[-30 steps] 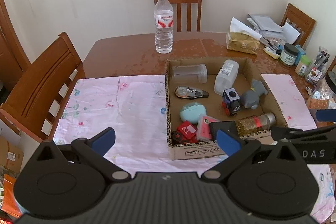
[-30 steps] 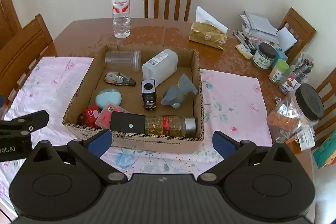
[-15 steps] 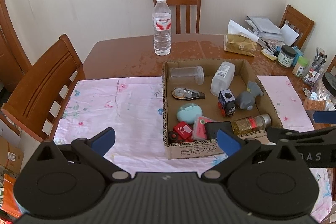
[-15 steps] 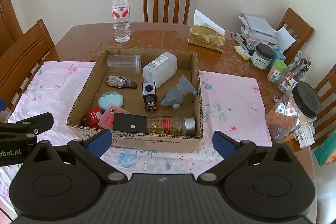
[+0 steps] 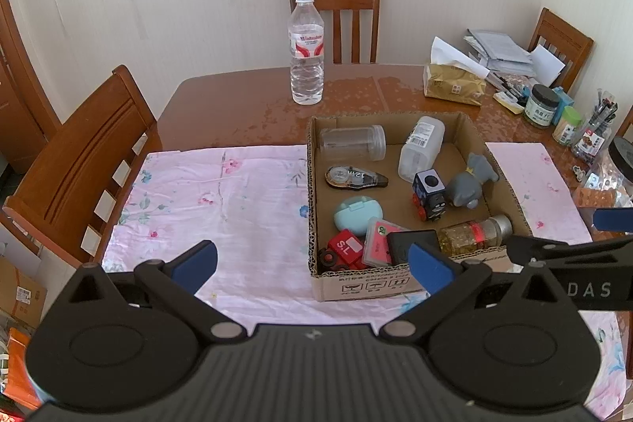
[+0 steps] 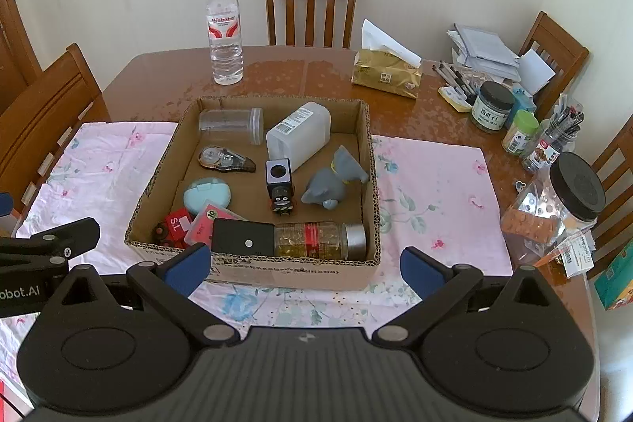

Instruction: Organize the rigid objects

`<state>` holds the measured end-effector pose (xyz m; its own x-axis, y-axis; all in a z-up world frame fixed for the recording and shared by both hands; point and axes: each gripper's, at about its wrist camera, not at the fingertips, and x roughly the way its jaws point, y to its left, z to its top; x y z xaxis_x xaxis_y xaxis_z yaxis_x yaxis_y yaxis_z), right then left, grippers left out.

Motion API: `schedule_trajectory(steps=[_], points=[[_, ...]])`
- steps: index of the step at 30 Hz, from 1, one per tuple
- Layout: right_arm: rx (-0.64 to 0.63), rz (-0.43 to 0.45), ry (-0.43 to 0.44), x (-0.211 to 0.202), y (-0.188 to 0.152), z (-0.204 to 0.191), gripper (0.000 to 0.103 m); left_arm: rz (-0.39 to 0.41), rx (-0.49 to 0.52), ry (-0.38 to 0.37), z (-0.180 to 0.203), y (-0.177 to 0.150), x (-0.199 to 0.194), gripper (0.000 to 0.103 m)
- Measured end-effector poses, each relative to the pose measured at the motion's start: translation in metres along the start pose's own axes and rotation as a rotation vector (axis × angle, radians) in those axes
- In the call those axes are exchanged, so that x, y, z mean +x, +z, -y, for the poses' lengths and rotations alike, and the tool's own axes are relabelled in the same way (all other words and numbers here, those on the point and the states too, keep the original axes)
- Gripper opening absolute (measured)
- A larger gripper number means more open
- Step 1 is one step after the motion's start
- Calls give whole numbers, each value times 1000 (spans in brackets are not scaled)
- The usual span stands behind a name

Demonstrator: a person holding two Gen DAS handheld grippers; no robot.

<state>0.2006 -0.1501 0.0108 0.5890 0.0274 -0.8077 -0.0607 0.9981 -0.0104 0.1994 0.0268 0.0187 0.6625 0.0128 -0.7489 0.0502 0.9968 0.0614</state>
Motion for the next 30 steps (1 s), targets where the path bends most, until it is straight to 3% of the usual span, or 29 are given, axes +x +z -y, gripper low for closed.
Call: schedule_trajectory(steps=[30], points=[[4, 13, -3, -5, 1, 1, 103, 2, -3, 0, 1, -1, -3, 102]])
